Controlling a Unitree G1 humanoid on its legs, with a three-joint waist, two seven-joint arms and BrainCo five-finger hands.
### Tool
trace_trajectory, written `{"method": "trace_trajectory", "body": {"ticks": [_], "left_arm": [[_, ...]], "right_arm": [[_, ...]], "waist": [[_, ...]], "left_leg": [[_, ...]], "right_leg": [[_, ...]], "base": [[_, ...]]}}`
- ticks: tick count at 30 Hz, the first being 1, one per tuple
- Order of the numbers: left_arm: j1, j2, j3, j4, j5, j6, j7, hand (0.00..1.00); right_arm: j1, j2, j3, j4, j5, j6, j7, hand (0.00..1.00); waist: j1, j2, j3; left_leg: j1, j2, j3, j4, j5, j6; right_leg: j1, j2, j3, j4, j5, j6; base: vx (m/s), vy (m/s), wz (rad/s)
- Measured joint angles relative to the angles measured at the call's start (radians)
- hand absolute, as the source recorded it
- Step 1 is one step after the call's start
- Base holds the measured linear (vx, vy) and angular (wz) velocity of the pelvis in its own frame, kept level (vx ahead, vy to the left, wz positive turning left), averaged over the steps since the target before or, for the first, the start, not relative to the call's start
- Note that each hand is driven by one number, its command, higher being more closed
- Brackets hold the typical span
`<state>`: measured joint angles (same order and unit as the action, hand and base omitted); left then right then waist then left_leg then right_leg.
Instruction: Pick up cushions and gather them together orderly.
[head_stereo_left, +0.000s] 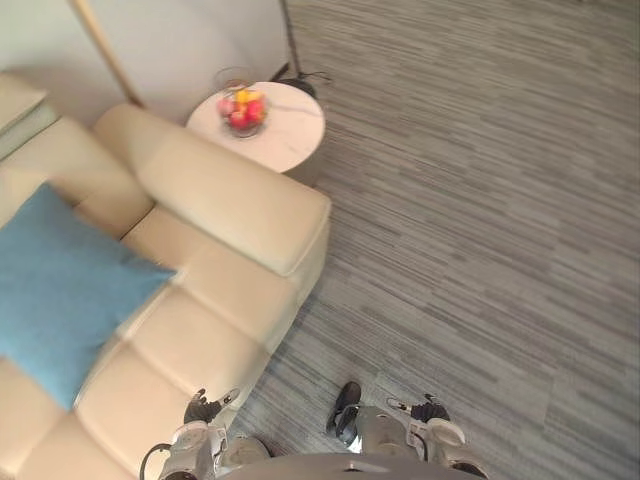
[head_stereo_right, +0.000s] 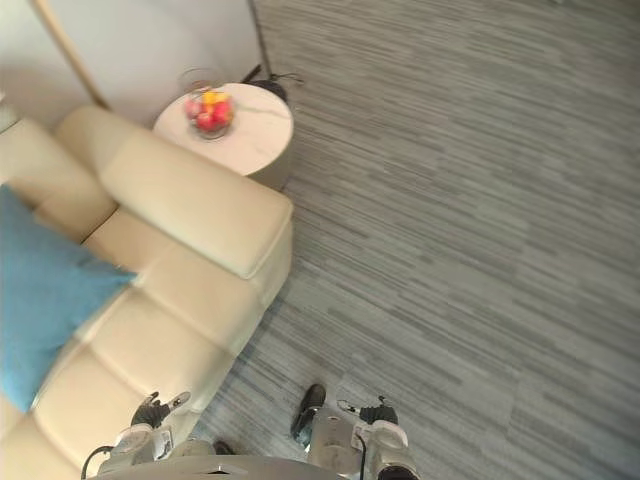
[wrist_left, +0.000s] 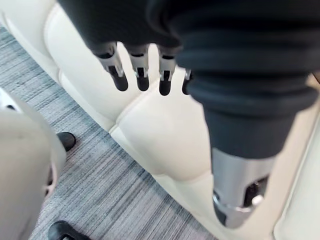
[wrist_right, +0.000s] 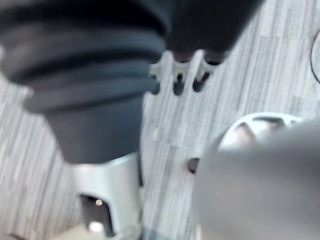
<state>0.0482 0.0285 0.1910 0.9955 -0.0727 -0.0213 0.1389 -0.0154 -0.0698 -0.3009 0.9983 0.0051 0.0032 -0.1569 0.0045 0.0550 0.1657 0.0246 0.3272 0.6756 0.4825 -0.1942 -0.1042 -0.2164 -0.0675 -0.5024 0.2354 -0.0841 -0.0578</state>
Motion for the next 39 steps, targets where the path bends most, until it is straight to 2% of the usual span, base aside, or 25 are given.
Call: {"method": "trace_trajectory", "body": {"ticks": [1,2,3,4,5,6,8,11,12,15,17,18,19,20,21,23,25,27,28,29,30,32,34,36,39], "left_arm": [[0.006,-0.001,0.001,0.003,0.0,0.0,-0.001,0.0],[0.011,-0.008,0.008,0.0,-0.008,-0.001,-0.004,0.0],[0.011,-0.016,0.024,-0.006,-0.009,-0.003,-0.007,0.0],[0.01,-0.018,0.025,-0.009,-0.011,-0.005,-0.008,0.0],[0.01,-0.019,0.023,-0.016,-0.013,-0.01,-0.011,0.0],[0.014,-0.025,0.023,-0.041,-0.014,-0.011,-0.011,0.0],[0.019,-0.035,0.024,-0.061,-0.018,-0.019,-0.011,0.0],[0.022,-0.053,0.036,-0.085,-0.023,-0.022,-0.01,0.0],[0.022,-0.053,0.043,-0.083,-0.023,-0.023,-0.011,0.0],[0.029,-0.048,0.048,-0.072,-0.023,-0.021,-0.01,0.0],[0.037,-0.033,0.049,-0.071,-0.023,-0.02,-0.011,0.0],[0.037,-0.019,0.043,-0.07,-0.023,-0.02,-0.011,0.0],[0.035,0.004,0.038,-0.061,-0.023,-0.019,-0.012,0.0],[0.036,0.015,0.031,-0.06,-0.023,-0.016,-0.011,0.0],[0.036,0.02,0.019,-0.059,-0.023,-0.014,-0.011,0.0],[0.034,0.023,-0.007,-0.051,-0.031,-0.01,-0.011,0.0],[0.021,0.025,-0.007,-0.039,-0.044,-0.008,-0.01,0.0],[0.003,0.034,-0.019,-0.024,-0.045,-0.008,-0.009,0.0],[-0.003,0.039,-0.022,-0.018,-0.045,-0.007,-0.008,0.0],[-0.011,0.026,-0.028,-0.011,-0.043,-0.007,-0.004,0.0],[-0.014,0.022,-0.03,-0.008,-0.042,-0.007,-0.001,0.0],[-0.031,0.011,-0.042,-0.002,-0.042,-0.007,0.007,0.0],[-0.031,0.007,-0.051,-0.003,-0.042,-0.006,0.002,0.0],[-0.036,0.019,-0.064,-0.038,-0.047,-0.009,-0.01,0.0],[-0.038,0.018,-0.067,-0.065,-0.047,-0.013,-0.014,0.0]], "right_arm": [[0.0,0.001,0.012,0.0,0.0,0.0,-0.001,0.0],[0.001,0.001,0.017,-0.001,0.007,0.0,-0.006,0.0],[0.006,0.0,0.021,-0.003,0.009,0.0,-0.02,0.0],[0.006,0.001,0.023,-0.001,0.009,0.0,-0.028,0.0],[0.005,0.006,0.024,0.0,0.009,0.001,-0.03,0.0],[0.004,0.008,0.022,0.002,0.009,0.001,-0.032,0.0],[0.003,0.009,0.02,0.001,0.009,0.001,-0.033,0.0],[0.004,0.009,0.003,-0.001,0.009,0.002,-0.041,0.0],[0.006,0.01,0.001,0.0,0.009,0.002,-0.041,0.0],[0.031,0.011,-0.021,-0.003,0.009,0.001,-0.041,0.0],[0.064,0.028,-0.025,-0.033,0.011,0.0,-0.041,0.0],[0.077,0.037,-0.028,-0.041,0.014,-0.001,-0.041,0.0],[0.077,0.048,-0.023,-0.039,0.026,0.0,-0.041,0.0],[0.066,0.053,-0.017,-0.038,0.029,0.0,-0.039,0.0],[0.06,0.053,-0.017,-0.037,0.029,0.0,-0.039,0.0],[0.019,0.046,-0.015,-0.008,0.026,0.0,-0.035,0.0],[-0.035,0.038,-0.007,0.014,0.028,0.0,-0.032,0.0],[-0.054,0.041,0.015,0.012,0.028,0.0,-0.031,0.0],[-0.047,0.041,0.014,0.012,0.028,0.0,-0.03,0.0],[-0.048,0.023,0.005,0.003,0.029,-0.001,-0.032,0.0],[-0.049,0.019,0.006,0.001,0.029,-0.001,-0.033,0.0],[-0.039,0.014,0.008,0.001,0.036,-0.005,-0.041,0.0],[-0.026,0.009,0.027,0.004,0.048,-0.008,-0.048,0.0],[-0.024,0.003,0.026,0.007,0.051,-0.007,-0.065,0.0],[-0.025,0.003,0.022,0.008,0.08,-0.006,-0.073,0.0]], "waist": [[0.0,0.005,0.004],[0.003,0.012,0.008],[0.015,0.015,0.019],[0.02,0.014,0.025],[0.026,0.019,0.027],[0.037,0.013,0.032],[0.056,0.014,0.032],[0.086,0.014,0.032],[0.088,0.018,0.029],[0.098,0.025,0.016],[0.101,-0.009,-0.014],[0.098,-0.022,-0.013],[0.086,-0.06,-0.022],[0.08,-0.075,-0.023],[0.077,-0.077,-0.023],[0.073,-0.06,-0.017],[0.074,-0.031,-0.001],[0.072,-0.03,0.003],[0.067,-0.034,0.002],[0.056,-0.004,0.011],[0.053,0.001,0.01],[0.045,0.007,0.012],[0.054,0.024,0.051],[0.061,0.015,0.077],[0.081,0.008,0.083]], "left_leg": [[-0.039,0.059,-0.046,0.145,0.024,0.036],[-0.082,0.11,-0.11,0.284,0.072,0.1],[-0.134,0.123,-0.214,0.416,0.034,0.089],[-0.149,0.1,-0.263,0.448,-0.001,0.072],[-0.174,0.043,-0.33,0.459,-0.044,0.051],[-0.204,-0.026,-0.387,0.428,-0.074,0.057],[-0.254,-0.106,-0.449,0.331,-0.096,0.06],[-0.303,-0.222,-0.599,0.046,-0.079,0.039],[-0.296,-0.242,-0.676,-0.098,-0.055,0.013],[-0.27,-0.235,-0.708,-0.116,0.003,0.044],[-0.239,-0.239,-0.643,-0.097,0.01,0.054],[-0.227,-0.246,-0.609,-0.1,0.0,0.065],[-0.203,-0.262,-0.561,-0.105,-0.023,0.08],[-0.18,-0.262,-0.514,-0.106,-0.029,0.09],[-0.162,-0.262,-0.483,-0.111,-0.034,0.096],[-0.092,-0.251,-0.391,-0.163,-0.041,0.103],[-0.052,-0.217,-0.326,-0.194,-0.04,0.103],[-0.035,-0.204,-0.296,-0.21,-0.039,0.098],[-0.016,-0.207,-0.29,-0.217,-0.046,0.079],[0.009,-0.186,-0.292,-0.22,-0.059,0.058],[0.01,-0.178,-0.293,-0.21,-0.057,0.054],[-0.055,-0.121,-0.311,-0.022,-0.066,0.044],[-0.188,-0.016,-0.419,0.397,-0.042,0.08],[-0.275,-0.034,-0.486,0.527,-0.078,0.066],[-0.369,-0.095,-0.491,0.403,-0.079,0.069]], "right_leg": [[0.017,0.035,0.022,-0.02,-0.002,-0.005],[0.043,0.069,0.048,-0.037,-0.004,-0.012],[0.069,0.109,0.114,-0.037,-0.001,-0.039],[0.081,0.121,0.146,-0.041,-0.002,-0.048],[0.1,0.133,0.19,-0.046,-0.004,-0.055],[0.116,0.149,0.26,-0.061,-0.005,-0.054],[0.132,0.163,0.345,-0.079,-0.005,-0.053],[0.133,0.176,0.492,-0.082,-0.005,-0.054],[0.136,0.182,0.531,-0.083,-0.005,-0.053],[0.148,0.196,0.581,-0.069,-0.018,-0.032],[0.112,0.169,0.606,0.027,-0.079,0.02],[0.084,0.146,0.598,0.08,-0.112,0.045],[0.037,0.101,0.572,0.187,-0.147,0.123],[-0.007,0.064,0.512,0.273,-0.163,0.159],[-0.028,0.028,0.432,0.318,-0.165,0.156],[-0.031,-0.104,0.11,0.321,-0.177,0.07],[-0.026,-0.139,-0.112,0.234,-0.163,0.057],[-0.03,-0.118,-0.185,0.109,-0.095,0.047],[-0.016,-0.098,-0.153,0.038,0.019,0.013],[0.007,-0.068,-0.139,0.021,0.055,-0.004],[0.011,-0.061,-0.135,0.017,0.042,-0.002],[0.026,-0.027,-0.115,0.009,0.004,-0.003],[0.13,0.04,-0.087,-0.008,-0.052,-0.022],[0.196,0.05,-0.05,-0.014,-0.087,-0.015],[0.247,0.056,0.009,-0.063,-0.094,-0.008]], "base": [[0.09,-0.151,-1.03],[0.12,-0.155,-1.36],[0.16,-0.1,-1.29],[0.14,-0.008,-1.34],[0.18,0.066,-1.39],[0.14,0.063,-1.4],[0.13,0.073,-1.41],[0.15,0.145,-1.69],[0.16,0.155,-1.65],[0.22,0.196,-1.5],[0.26,0.256,-1.35],[0.28,0.267,-1.05],[0.23,0.195,-0.97],[0.27,0.195,-0.94],[0.24,0.104,-0.95],[0.26,0.063,-1.0],[0.27,-0.013,-1.19],[0.3,-0.066,-0.89],[0.32,-0.103,-0.56],[0.33,-0.111,-0.43],[0.3,-0.117,-0.43],[0.23,-0.127,-0.29],[0.31,-0.127,-0.47],[0.33,-0.04,-0.54],[0.24,0.038,-0.56]]}}
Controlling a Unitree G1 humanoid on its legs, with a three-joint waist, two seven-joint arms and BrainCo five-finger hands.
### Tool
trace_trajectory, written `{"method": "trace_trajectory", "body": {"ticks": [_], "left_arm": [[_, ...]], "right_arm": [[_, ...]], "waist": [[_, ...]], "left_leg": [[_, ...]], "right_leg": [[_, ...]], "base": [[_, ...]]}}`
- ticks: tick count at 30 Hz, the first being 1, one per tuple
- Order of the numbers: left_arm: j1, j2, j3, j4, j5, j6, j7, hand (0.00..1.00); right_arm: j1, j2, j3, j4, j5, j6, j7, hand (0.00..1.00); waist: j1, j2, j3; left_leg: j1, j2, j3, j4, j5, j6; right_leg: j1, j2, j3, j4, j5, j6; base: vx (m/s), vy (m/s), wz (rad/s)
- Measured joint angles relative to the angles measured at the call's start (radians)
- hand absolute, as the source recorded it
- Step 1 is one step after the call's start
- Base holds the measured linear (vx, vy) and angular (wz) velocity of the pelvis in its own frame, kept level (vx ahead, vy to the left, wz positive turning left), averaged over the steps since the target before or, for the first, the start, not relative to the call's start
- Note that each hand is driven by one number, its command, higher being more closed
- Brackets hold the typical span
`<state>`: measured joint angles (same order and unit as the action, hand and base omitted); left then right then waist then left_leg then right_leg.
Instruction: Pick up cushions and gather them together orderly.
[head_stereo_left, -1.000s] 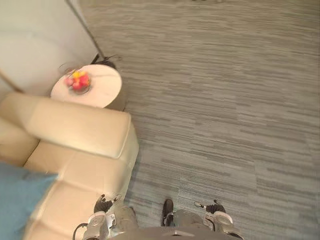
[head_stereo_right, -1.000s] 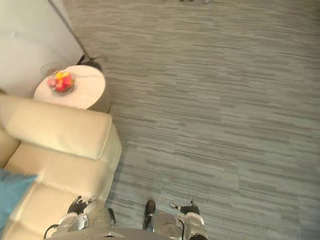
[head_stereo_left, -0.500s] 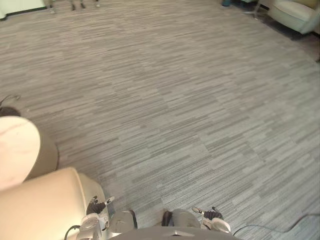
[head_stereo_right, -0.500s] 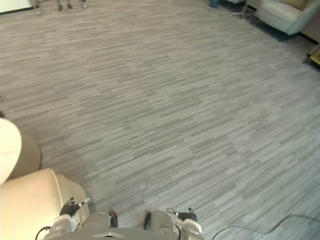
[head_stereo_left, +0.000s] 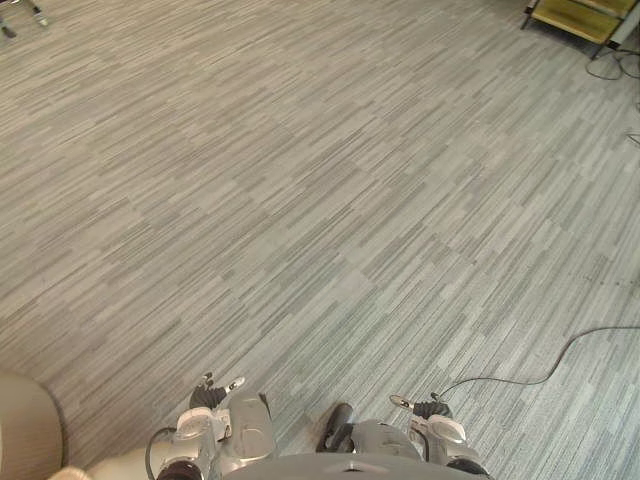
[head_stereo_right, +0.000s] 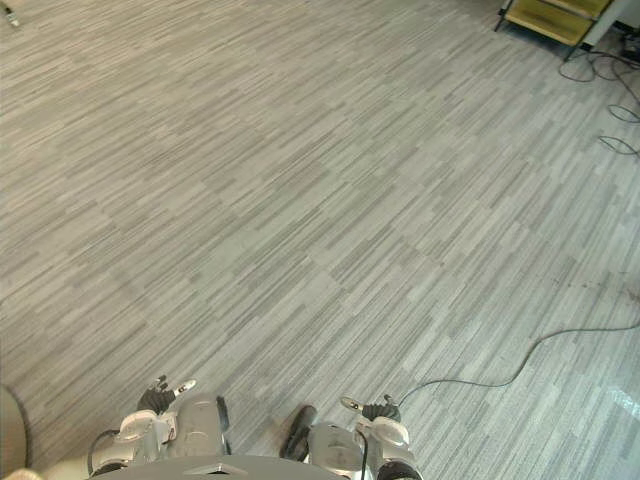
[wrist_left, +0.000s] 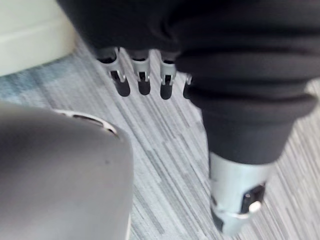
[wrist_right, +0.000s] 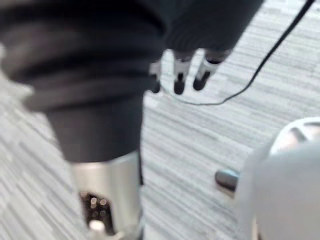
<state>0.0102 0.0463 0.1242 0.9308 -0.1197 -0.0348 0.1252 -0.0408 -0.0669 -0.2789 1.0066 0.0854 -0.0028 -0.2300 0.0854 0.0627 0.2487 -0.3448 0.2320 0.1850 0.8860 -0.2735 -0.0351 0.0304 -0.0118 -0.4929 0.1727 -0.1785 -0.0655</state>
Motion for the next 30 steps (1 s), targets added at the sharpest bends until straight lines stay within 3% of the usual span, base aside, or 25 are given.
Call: {"method": "trace_trajectory", "body": {"ticks": [3,4,5,6,7,8,10,13,14,17,19,20,21,23,24,25,26,28,30], "left_arm": [[0.001,0.001,0.001,-0.008,0.005,0.0,0.001,0.0],[0.01,0.003,0.001,-0.004,0.006,0.001,0.001,0.0],[0.025,0.012,0.003,0.015,0.007,0.001,0.002,0.0],[0.026,0.02,0.003,0.023,0.008,0.001,0.002,0.0],[0.024,0.029,0.004,0.027,0.01,0.002,0.001,0.0],[0.021,0.031,0.01,0.027,0.015,0.003,0.0,0.0],[0.022,0.036,0.011,0.039,0.016,0.003,0.002,0.0],[0.025,0.041,-0.008,0.045,0.026,0.013,0.002,0.0],[0.025,0.039,-0.012,0.042,0.026,0.013,0.001,0.0],[0.028,0.019,-0.007,0.036,0.025,0.013,0.001,0.0],[0.034,0.006,-0.003,0.022,0.024,0.013,0.002,0.0],[0.043,0.003,-0.001,0.024,0.023,0.014,0.001,0.0],[0.044,0.001,0.002,0.024,0.023,0.014,0.001,0.0],[0.04,0.0,0.003,0.03,0.023,0.014,0.002,0.0],[0.043,0.0,0.0,0.038,0.023,0.013,0.002,0.0],[0.043,0.007,-0.001,0.042,0.024,0.013,0.002,0.0],[0.019,-0.016,-0.002,0.075,0.025,0.013,0.001,0.0],[0.005,-0.04,0.005,0.079,0.026,0.012,0.002,0.0],[0.007,-0.068,0.04,0.071,0.026,0.01,0.003,0.0]], "right_arm": [[-0.004,0.0,-0.001,0.001,0.009,-0.001,-0.001,0.0],[-0.002,0.003,-0.001,0.002,0.009,-0.001,-0.001,0.0],[0.006,0.024,-0.001,0.005,0.009,0.0,-0.001,0.0],[0.011,0.032,0.0,0.004,0.009,0.0,0.0,0.0],[0.028,0.043,-0.019,0.001,0.009,-0.001,0.0,0.0],[0.037,0.053,-0.048,-0.01,0.008,-0.001,0.0,0.0],[0.046,0.059,-0.071,-0.015,0.008,-0.001,0.002,0.0],[0.057,0.057,-0.077,-0.072,0.008,-0.003,0.007,0.0],[0.062,0.058,-0.076,-0.084,0.008,-0.002,0.009,0.0],[0.064,0.059,-0.077,-0.099,0.008,-0.005,0.01,0.0],[0.065,0.06,-0.077,-0.123,0.008,-0.009,0.01,0.0],[0.064,0.062,-0.075,-0.127,0.012,-0.02,0.011,0.0],[0.062,0.061,-0.075,-0.127,0.017,-0.023,0.011,0.0],[0.045,0.056,-0.064,-0.126,0.034,-0.023,0.014,0.0],[0.044,0.052,-0.053,-0.123,0.035,-0.021,0.02,0.0],[0.051,0.052,-0.043,-0.114,0.037,-0.019,0.025,0.0],[0.014,0.025,-0.044,-0.086,0.036,-0.019,0.037,0.0],[-0.001,0.008,-0.049,-0.082,0.033,-0.013,0.038,0.0],[0.004,0.011,-0.082,-0.089,0.033,-0.014,0.039,0.0]], "waist": [[0.024,-0.002,0.0],[0.032,0.001,-0.002],[0.048,-0.016,-0.015],[0.041,-0.029,-0.025],[0.024,-0.048,-0.038],[0.026,-0.06,-0.039],[0.031,-0.077,-0.045],[-0.006,-0.078,-0.044],[-0.008,-0.079,-0.045],[-0.012,-0.07,-0.041],[-0.024,-0.069,-0.04],[-0.04,-0.068,-0.039],[-0.042,-0.068,-0.039],[-0.06,-0.067,-0.038],[-0.074,-0.074,-0.041],[-0.088,-0.098,-0.047],[-0.095,-0.057,-0.033],[-0.1,-0.023,-0.034],[-0.1,0.01,-0.031]], "left_leg": [[-0.038,-0.089,-0.045,-0.368,0.047,-0.024],[-0.025,-0.115,-0.076,-0.501,0.131,-0.028],[0.018,-0.149,-0.071,-0.54,0.227,0.015],[0.013,-0.16,-0.068,-0.532,0.212,0.015],[-0.001,-0.178,-0.062,-0.489,0.154,0.031],[0.003,-0.189,-0.045,-0.454,0.112,0.039],[0.055,-0.206,0.004,-0.436,0.054,0.062],[0.191,-0.222,0.041,-0.415,-0.017,0.102],[0.219,-0.22,0.042,-0.419,-0.023,0.105],[0.348,-0.181,0.073,-0.468,-0.035,0.097],[0.439,-0.137,0.099,-0.519,-0.057,0.061],[0.498,-0.113,0.121,-0.566,-0.069,0.04],[0.526,-0.108,0.129,-0.591,-0.07,0.039],[0.593,-0.085,0.15,-0.65,-0.069,0.037],[0.627,-0.086,0.144,-0.675,-0.064,0.028],[0.649,-0.105,0.134,-0.696,-0.049,-0.002],[0.687,-0.072,0.098,-0.684,-0.005,-0.051],[0.669,-0.046,0.051,-0.636,0.068,-0.05],[0.617,0.014,-0.036,-0.421,0.214,-0.056]], "right_leg": [[0.013,-0.01,0.08,-0.02,-0.014,0.025],[0.022,-0.018,0.11,-0.02,-0.026,0.047],[0.047,-0.031,0.179,-0.027,-0.041,0.086],[0.047,-0.041,0.185,-0.029,-0.045,0.094],[0.04,-0.074,0.189,-0.006,-0.056,0.117],[0.027,-0.101,0.216,0.056,-0.079,0.133],[-0.045,-0.157,0.278,0.284,-0.114,0.168],[-0.229,-0.226,0.367,0.828,-0.062,0.216],[-0.254,-0.229,0.36,0.893,-0.062,0.214],[-0.355,-0.229,0.268,0.974,-0.081,0.157],[-0.435,-0.227,0.187,0.924,-0.101,0.124],[-0.494,-0.221,0.145,0.829,-0.104,0.116],[-0.514,-0.212,0.134,0.774,-0.102,0.112],[-0.558,-0.161,0.13,0.461,-0.022,0.089],[-0.552,-0.136,0.159,0.206,0.093,0.104],[-0.532,-0.137,0.186,0.054,0.199,0.108],[-0.538,-0.109,0.202,0.129,0.346,0.022],[-0.549,-0.09,0.198,0.209,0.266,0.011],[-0.502,-0.05,0.174,0.282,0.151,0.007]], "base": [[0.27,0.138,-0.82],[0.42,0.204,-1.15],[0.53,0.22,-0.94],[0.51,0.169,-0.55],[0.44,0.15,-0.02],[0.55,0.224,-0.17],[0.48,0.198,-0.4],[0.46,0.116,-0.26],[0.47,0.012,-0.16],[0.47,-0.059,-0.35],[0.57,-0.159,-0.48],[0.53,-0.18,-0.44],[0.55,-0.215,-0.55],[0.53,-0.235,-0.32],[0.5,-0.242,0.1],[0.76,-0.375,0.05],[0.69,-0.369,-0.05],[0.6,-0.338,-0.14],[0.52,-0.238,-0.06]]}}
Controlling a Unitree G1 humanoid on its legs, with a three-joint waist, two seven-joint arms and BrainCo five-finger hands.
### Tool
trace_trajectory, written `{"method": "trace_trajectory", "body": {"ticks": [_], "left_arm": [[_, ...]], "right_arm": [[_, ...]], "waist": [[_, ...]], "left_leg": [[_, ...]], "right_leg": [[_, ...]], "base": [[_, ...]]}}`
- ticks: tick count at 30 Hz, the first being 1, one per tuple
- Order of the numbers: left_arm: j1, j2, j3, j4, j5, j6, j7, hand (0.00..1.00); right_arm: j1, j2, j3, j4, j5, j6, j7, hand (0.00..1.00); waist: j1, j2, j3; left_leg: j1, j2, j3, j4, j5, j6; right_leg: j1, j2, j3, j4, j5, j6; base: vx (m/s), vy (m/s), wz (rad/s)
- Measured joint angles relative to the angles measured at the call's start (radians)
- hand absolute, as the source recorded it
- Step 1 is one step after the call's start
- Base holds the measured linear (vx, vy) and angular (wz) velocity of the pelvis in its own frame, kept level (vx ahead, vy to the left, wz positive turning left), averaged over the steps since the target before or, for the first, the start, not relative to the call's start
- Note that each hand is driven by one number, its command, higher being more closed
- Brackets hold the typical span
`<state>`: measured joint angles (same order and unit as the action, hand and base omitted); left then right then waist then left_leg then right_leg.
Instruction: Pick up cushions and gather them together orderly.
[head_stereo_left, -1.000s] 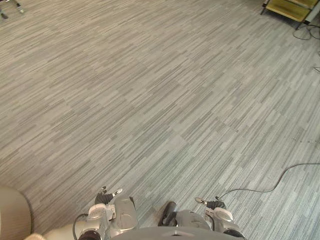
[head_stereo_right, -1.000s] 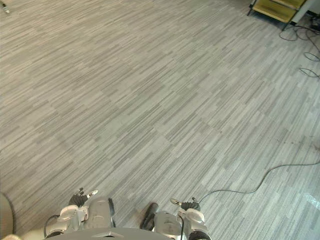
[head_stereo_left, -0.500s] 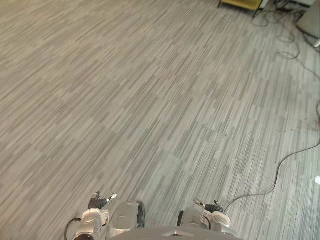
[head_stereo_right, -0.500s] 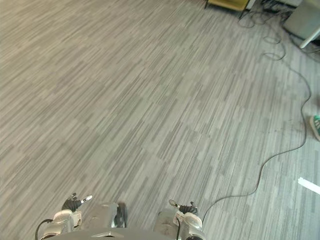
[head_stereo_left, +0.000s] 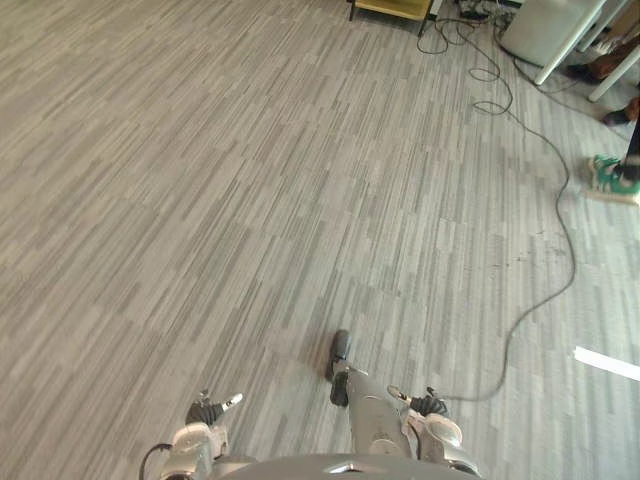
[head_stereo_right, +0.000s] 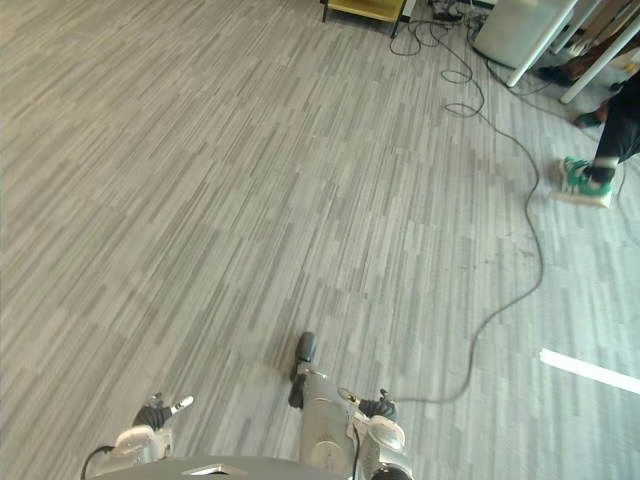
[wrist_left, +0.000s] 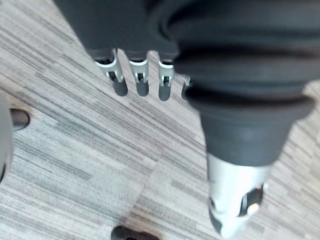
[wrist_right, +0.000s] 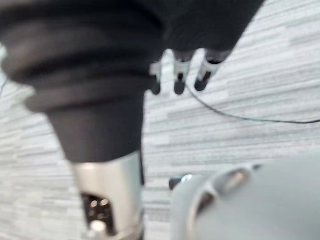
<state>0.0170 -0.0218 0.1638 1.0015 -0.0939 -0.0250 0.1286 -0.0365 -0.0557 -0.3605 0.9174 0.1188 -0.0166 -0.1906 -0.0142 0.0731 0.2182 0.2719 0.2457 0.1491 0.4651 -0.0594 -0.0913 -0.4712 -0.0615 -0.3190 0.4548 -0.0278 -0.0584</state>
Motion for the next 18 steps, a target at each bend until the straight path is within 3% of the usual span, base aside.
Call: {"method": "trace_trajectory", "body": {"ticks": [1,2,3,4,6,9,12,13,14,15,16,17,18], "left_arm": [[0.008,-0.01,0.016,-0.01,0.0,0.0,0.0,0.0],[0.009,-0.014,0.023,-0.027,-0.002,-0.001,-0.004,0.0],[0.012,-0.013,0.033,-0.048,-0.003,-0.005,-0.005,0.0],[0.014,-0.007,0.033,-0.065,-0.003,-0.009,-0.005,0.0],[0.027,-0.005,0.037,-0.09,-0.003,-0.012,-0.005,0.0],[0.05,-0.005,0.031,-0.125,-0.014,-0.02,-0.003,0.0],[0.051,-0.011,0.027,-0.13,-0.015,-0.029,-0.003,0.0],[0.048,-0.006,0.017,-0.129,-0.018,-0.029,-0.004,0.0],[0.046,-0.002,0.006,-0.127,-0.019,-0.031,-0.004,0.0],[0.038,0.007,-0.003,-0.124,-0.017,-0.032,-0.005,0.0],[0.026,0.037,-0.009,-0.11,-0.005,-0.032,-0.008,0.0],[0.026,0.037,-0.009,-0.11,-0.005,-0.032,-0.009,0.0],[0.027,0.038,-0.011,-0.103,-0.008,-0.034,-0.009,0.0]], "right_arm": [[0.006,0.003,0.005,-0.001,-0.001,0.001,0.0,0.0],[0.017,0.01,0.008,-0.001,0.0,0.001,-0.001,0.0],[0.03,0.021,0.015,-0.002,0.0,0.0,-0.002,0.0],[0.039,0.02,0.02,-0.001,0.0,0.001,-0.005,0.0],[0.054,0.02,0.026,0.001,0.001,0.003,-0.008,0.0],[0.052,0.017,0.03,0.003,0.002,0.004,-0.01,0.0],[0.05,0.019,0.019,0.017,0.003,0.004,-0.011,0.0],[0.039,0.018,0.007,0.046,0.002,0.003,-0.012,0.0],[0.035,0.015,0.003,0.069,0.002,0.005,-0.015,0.0],[0.03,0.023,0.006,0.089,0.002,0.006,-0.016,0.0],[0.022,0.039,0.002,0.087,0.0,0.011,-0.013,0.0],[0.024,0.04,0.002,0.083,0.0,0.011,-0.013,0.0],[0.03,0.042,0.002,0.083,-0.002,0.009,-0.013,0.0]], "waist": [[0.002,0.009,0.0],[0.006,0.017,0.003],[0.019,0.017,0.007],[0.036,0.014,0.013],[0.06,0.002,0.021],[0.077,0.008,0.015],[0.101,0.002,0.013],[0.109,-0.003,0.012],[0.132,-0.016,0.004],[0.137,-0.034,-0.002],[0.112,-0.063,-0.008],[0.113,-0.066,-0.009],[0.119,-0.073,-0.022]], "left_leg": [[-0.09,0.034,-0.06,0.197,0.118,0.0],[-0.191,0.066,-0.094,0.418,0.112,0.004],[-0.291,0.091,-0.088,0.637,0.065,0.005],[-0.354,0.093,-0.066,0.739,0.015,0.014],[-0.445,0.076,-0.02,0.77,-0.043,0.035],[-0.613,0.008,0.028,0.589,-0.131,0.034],[-0.619,-0.075,0.043,0.115,-0.125,0.023],[-0.612,-0.122,0.013,-0.145,-0.009,0.017],[-0.567,-0.143,0.013,-0.232,0.136,0.003],[-0.556,-0.17,0.029,-0.234,0.12,0.044],[-0.582,-0.189,0.034,-0.121,0.049,0.131],[-0.586,-0.189,0.038,-0.093,0.028,0.139],[-0.576,-0.19,0.045,-0.045,-0.043,0.148]], "right_leg": [[0.052,0.025,-0.011,0.002,-0.043,-0.006],[0.105,0.049,-0.018,-0.009,-0.081,-0.022],[0.177,0.075,-0.018,-0.023,-0.11,-0.044],[0.248,0.087,-0.007,-0.036,-0.137,-0.048],[0.345,0.101,0.028,-0.076,-0.168,-0.039],[0.492,0.101,0.083,-0.214,-0.175,-0.025],[0.567,0.077,0.13,-0.291,-0.168,0.021],[0.605,0.062,0.156,-0.318,-0.185,0.047],[0.634,0.053,0.198,-0.348,-0.193,0.055],[0.653,0.037,0.217,-0.369,-0.191,0.059],[0.663,-0.002,0.234,-0.35,-0.159,0.076],[0.66,-0.007,0.246,-0.329,-0.16,0.077],[0.622,-0.02,0.27,-0.202,-0.179,0.108]], "base": [[0.55,-0.164,-0.01],[0.63,-0.159,-0.04],[0.61,-0.111,-0.11],[0.39,-0.065,-0.2],[0.39,-0.027,-0.32],[0.58,0.09,-0.5],[0.44,0.173,-0.52],[0.7,0.292,-0.69],[0.6,0.237,-0.65],[0.73,0.28,-0.35],[0.47,0.187,-0.01],[0.57,0.257,-0.08],[0.5,0.235,-0.31]]}}
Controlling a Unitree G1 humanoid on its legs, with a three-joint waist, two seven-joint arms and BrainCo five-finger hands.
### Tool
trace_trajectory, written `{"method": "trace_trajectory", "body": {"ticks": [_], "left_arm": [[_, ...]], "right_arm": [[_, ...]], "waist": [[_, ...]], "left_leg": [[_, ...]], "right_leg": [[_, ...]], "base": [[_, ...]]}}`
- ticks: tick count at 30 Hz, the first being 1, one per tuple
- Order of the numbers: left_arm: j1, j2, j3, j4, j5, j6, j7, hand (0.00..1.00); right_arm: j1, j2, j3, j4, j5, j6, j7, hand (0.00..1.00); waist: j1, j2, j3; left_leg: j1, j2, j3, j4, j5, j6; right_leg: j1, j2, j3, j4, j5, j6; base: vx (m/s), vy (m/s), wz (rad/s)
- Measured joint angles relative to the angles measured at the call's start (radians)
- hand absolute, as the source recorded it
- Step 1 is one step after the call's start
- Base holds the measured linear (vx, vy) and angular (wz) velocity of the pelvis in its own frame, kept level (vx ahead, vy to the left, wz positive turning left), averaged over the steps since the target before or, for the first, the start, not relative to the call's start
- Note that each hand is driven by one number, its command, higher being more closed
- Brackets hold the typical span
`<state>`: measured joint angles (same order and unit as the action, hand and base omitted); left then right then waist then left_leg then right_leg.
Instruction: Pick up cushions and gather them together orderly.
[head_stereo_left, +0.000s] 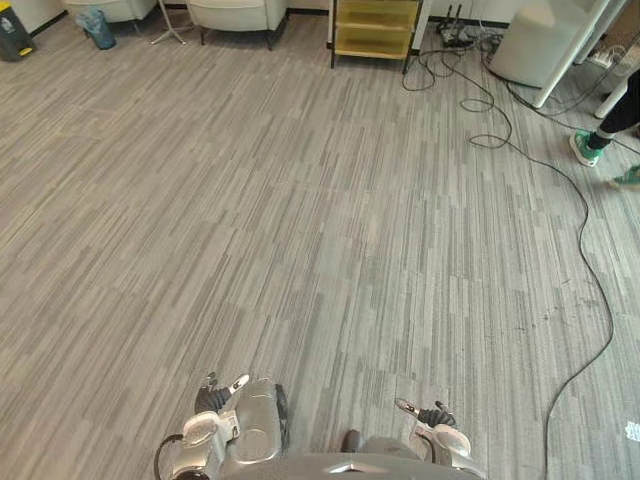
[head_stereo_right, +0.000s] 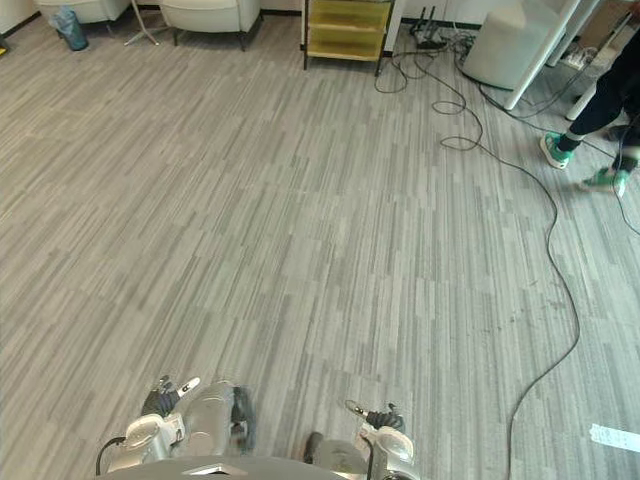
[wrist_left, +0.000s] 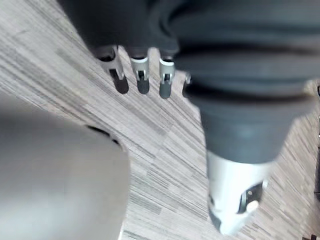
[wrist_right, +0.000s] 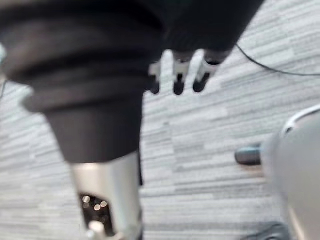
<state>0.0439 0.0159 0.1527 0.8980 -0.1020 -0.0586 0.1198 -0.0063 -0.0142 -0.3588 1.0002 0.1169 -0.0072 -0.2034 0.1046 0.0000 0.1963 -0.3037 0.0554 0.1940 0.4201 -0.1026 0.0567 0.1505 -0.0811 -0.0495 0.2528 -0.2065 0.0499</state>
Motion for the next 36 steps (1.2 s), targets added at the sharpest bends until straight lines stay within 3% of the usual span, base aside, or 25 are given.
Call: {"method": "trace_trajectory", "body": {"ticks": [1,2,3,4,5,6,7,8,9,10,12,13,14,15,16,17,18,21,23,24,26,30,31,33,36], "left_arm": [[-0.003,0.004,-0.004,0.016,-0.001,0.0,0.0,0.0],[-0.005,0.009,-0.008,0.023,-0.001,0.001,-0.001,0.0],[-0.011,0.025,-0.029,0.037,-0.001,0.006,-0.001,0.0],[-0.01,0.032,-0.041,0.051,0.0,0.013,-0.001,0.0],[-0.008,0.033,-0.043,0.058,0.0,0.019,-0.001,0.0],[0.0,0.033,-0.043,0.056,0.0,0.02,-0.001,0.0],[0.003,0.033,-0.044,0.056,0.0,0.02,0.0,0.0],[0.009,0.03,-0.044,0.058,0.0,0.021,0.0,0.0],[0.011,0.029,-0.045,0.058,0.0,0.021,0.0,0.0],[0.012,0.028,-0.045,0.058,0.0,0.021,0.0,0.0],[0.008,0.025,-0.046,0.06,0.01,0.02,0.0,0.0],[0.007,0.023,-0.046,0.064,0.016,0.02,0.002,0.0],[0.007,0.024,-0.046,0.066,0.019,0.02,0.002,0.0],[0.008,0.025,-0.042,0.07,0.023,0.02,0.006,0.0],[0.008,0.023,-0.036,0.078,0.026,0.019,0.007,0.0],[0.004,0.021,-0.035,0.085,0.026,0.019,0.008,0.0],[0.005,-0.004,-0.03,0.096,0.027,0.018,0.007,0.0],[0.009,-0.022,-0.024,0.098,0.03,0.017,0.004,0.0],[0.006,-0.024,-0.016,0.09,0.029,0.016,0.003,0.0],[0.007,-0.02,-0.01,0.081,0.029,0.016,0.002,0.0],[0.011,-0.02,-0.008,0.069,0.029,0.016,-0.002,0.0],[0.013,-0.018,-0.011,0.06,0.029,0.016,-0.003,0.0],[0.012,-0.016,-0.021,0.065,0.029,0.016,-0.003,0.0],[0.006,0.017,-0.046,0.1,0.028,0.017,-0.003,0.0],[-0.001,0.024,-0.047,0.11,0.029,0.018,-0.004,0.0]], "right_arm": [[0.0,0.003,0.001,0.0,-0.005,0.0,0.001,0.0],[0.0,0.006,0.002,0.0,-0.007,0.0,0.004,0.0],[0.002,0.011,0.002,0.002,-0.006,0.002,0.007,0.0],[0.007,0.004,0.003,-0.005,-0.008,0.001,0.008,0.0],[0.01,-0.001,0.003,-0.006,-0.008,0.002,0.009,0.0],[0.011,-0.004,0.003,-0.007,-0.008,0.002,0.01,0.0],[0.011,-0.004,0.003,-0.006,-0.008,0.002,0.01,0.0],[0.011,-0.003,0.0,-0.004,-0.008,0.002,0.011,0.0],[0.011,-0.003,-0.001,-0.004,-0.008,0.002,0.011,0.0],[0.011,-0.003,-0.003,-0.003,-0.008,0.002,0.012,0.0],[0.01,-0.003,-0.008,-0.004,-0.005,0.001,0.014,0.0],[0.008,-0.002,-0.009,-0.004,-0.005,0.0,0.015,0.0],[0.008,-0.002,-0.009,-0.005,-0.004,0.0,0.016,0.0],[0.012,-0.001,-0.01,-0.006,-0.005,0.001,0.016,0.0],[0.02,0.001,-0.013,-0.01,-0.003,0.0,0.016,0.0],[0.02,-0.001,-0.018,-0.012,-0.001,-0.001,0.017,0.0],[0.024,-0.013,-0.018,-0.033,-0.002,-0.01,0.017,0.0],[0.039,-0.013,-0.021,-0.049,0.004,-0.02,0.016,0.0],[0.05,-0.01,-0.019,-0.054,0.012,-0.021,0.015,0.0],[0.067,-0.008,-0.016,-0.068,0.016,-0.021,0.013,0.0],[0.086,-0.005,-0.015,-0.08,0.025,-0.021,0.007,0.0],[0.084,-0.004,-0.015,-0.079,0.047,-0.023,0.005,0.0],[0.085,-0.007,-0.016,-0.077,0.047,-0.026,0.005,0.0],[0.085,0.008,-0.008,-0.053,0.047,-0.031,0.005,0.0],[0.096,0.011,-0.008,-0.037,0.045,-0.029,0.005,0.0]], "waist": [[0.0,-0.01,-0.009],[-0.003,-0.018,-0.01],[-0.017,-0.03,-0.007],[-0.031,-0.03,-0.007],[-0.037,-0.026,-0.004],[-0.039,-0.023,-0.002],[-0.041,-0.019,-0.001],[-0.044,-0.022,-0.003],[-0.045,-0.022,-0.003],[-0.049,-0.021,-0.003],[-0.058,-0.019,-0.003],[-0.065,-0.017,-0.001],[-0.066,-0.018,-0.002],[-0.068,-0.022,-0.004],[-0.069,-0.033,-0.008],[-0.069,-0.019,-0.001],[-0.064,0.028,-0.011],[-0.069,0.052,-0.027],[-0.067,0.048,-0.026],[-0.062,0.042,-0.022],[-0.049,0.044,-0.022],[-0.046,0.043,-0.022],[-0.046,0.05,-0.026],[-0.049,0.007,-0.058],[-0.048,-0.002,-0.058]], "left_leg": [[0.023,-0.008,0.013,0.012,-0.05,0.001],[0.04,-0.018,0.023,0.013,-0.068,0.007],[0.084,-0.038,0.027,0.012,-0.097,0.011],[0.138,-0.047,0.028,0.01,-0.123,0.021],[0.191,-0.047,0.029,-0.001,-0.138,0.026],[0.25,-0.047,0.029,-0.037,-0.147,0.026],[0.276,-0.047,0.029,-0.059,-0.147,0.026],[0.364,-0.039,0.027,-0.127,-0.145,0.023],[0.375,-0.038,0.027,-0.135,-0.145,0.023],[0.407,-0.031,0.023,-0.156,-0.145,0.023],[0.421,-0.019,0.001,-0.173,-0.15,0.009],[0.428,-0.009,-0.022,-0.18,-0.165,-0.02],[0.43,-0.007,-0.03,-0.179,-0.17,-0.027],[0.439,-0.004,-0.061,-0.178,-0.187,-0.056],[0.464,-0.001,-0.093,-0.179,-0.211,-0.092],[0.467,0.01,-0.098,-0.18,-0.215,-0.098],[0.479,0.048,-0.115,-0.181,-0.219,-0.107],[0.456,0.094,-0.143,-0.102,-0.203,-0.134],[0.388,0.118,-0.142,0.05,-0.191,-0.155],[0.317,0.147,-0.131,0.199,-0.182,-0.168],[0.259,0.174,-0.063,0.279,-0.188,-0.159],[0.195,0.156,-0.001,0.103,-0.186,-0.151],[0.19,0.142,-0.007,-0.013,-0.13,-0.151],[0.226,0.064,-0.001,-0.119,-0.077,-0.12],[0.259,0.036,-0.003,-0.123,-0.071,-0.11]], "right_leg": [[-0.072,-0.017,0.01,0.181,-0.02,0.048],[-0.121,-0.034,0.017,0.301,-0.012,0.081],[-0.207,-0.063,0.027,0.523,0.015,0.141],[-0.27,-0.092,0.005,0.714,0.021,0.15],[-0.307,-0.114,-0.041,0.808,0.017,0.135],[-0.344,-0.138,-0.102,0.855,0.0,0.093],[-0.364,-0.148,-0.131,0.858,-0.007,0.077],[-0.399,-0.156,-0.219,0.751,-0.043,0.033],[-0.403,-0.155,-0.231,0.719,-0.048,0.031],[-0.414,-0.138,-0.249,0.6,-0.059,0.021],[-0.433,-0.084,-0.23,0.3,-0.018,0.011],[-0.439,-0.059,-0.212,0.153,0.043,0.006],[-0.44,-0.052,-0.201,0.115,0.065,0.005],[-0.427,-0.037,-0.153,-0.002,0.145,0.009],[-0.403,-0.024,-0.124,-0.013,0.286,-0.002],[-0.401,-0.016,-0.129,0.003,0.27,-0.006],[-0.405,0.002,-0.158,0.065,0.203,-0.018],[-0.379,0.016,-0.219,0.12,0.108,-0.04],[-0.345,0.019,-0.243,0.112,0.085,-0.048],[-0.304,0.02,-0.27,0.093,0.071,-0.056],[-0.235,0.019,-0.297,0.046,0.071,-0.056],[-0.184,-0.002,-0.309,0.002,0.085,-0.034],[-0.183,-0.004,-0.306,-0.002,0.089,-0.018],[-0.172,-0.026,-0.247,-0.088,0.132,0.021],[-0.109,-0.043,-0.235,-0.153,0.159,0.021]], "base": [[0.5,0.235,-0.34],[0.48,0.204,-0.17],[0.38,0.118,0.02],[0.54,0.157,0.05],[0.51,0.105,0.01],[0.39,0.063,-0.05],[0.43,0.006,-0.03],[0.34,-0.023,0.01],[0.4,-0.06,0.04],[0.31,-0.089,0.12],[0.31,-0.129,0.33],[0.26,-0.148,0.41],[0.35,-0.227,0.61],[0.37,-0.281,0.7],[0.37,-0.307,0.67],[0.34,-0.3,0.51],[0.35,-0.312,0.31],[0.29,-0.245,0.45],[0.26,-0.2,0.56],[0.21,-0.101,0.57],[0.2,-0.051,0.42],[0.15,0.067,0.07],[0.14,0.138,-0.07],[0.16,0.138,0.01],[0.12,0.176,0.09]]}}
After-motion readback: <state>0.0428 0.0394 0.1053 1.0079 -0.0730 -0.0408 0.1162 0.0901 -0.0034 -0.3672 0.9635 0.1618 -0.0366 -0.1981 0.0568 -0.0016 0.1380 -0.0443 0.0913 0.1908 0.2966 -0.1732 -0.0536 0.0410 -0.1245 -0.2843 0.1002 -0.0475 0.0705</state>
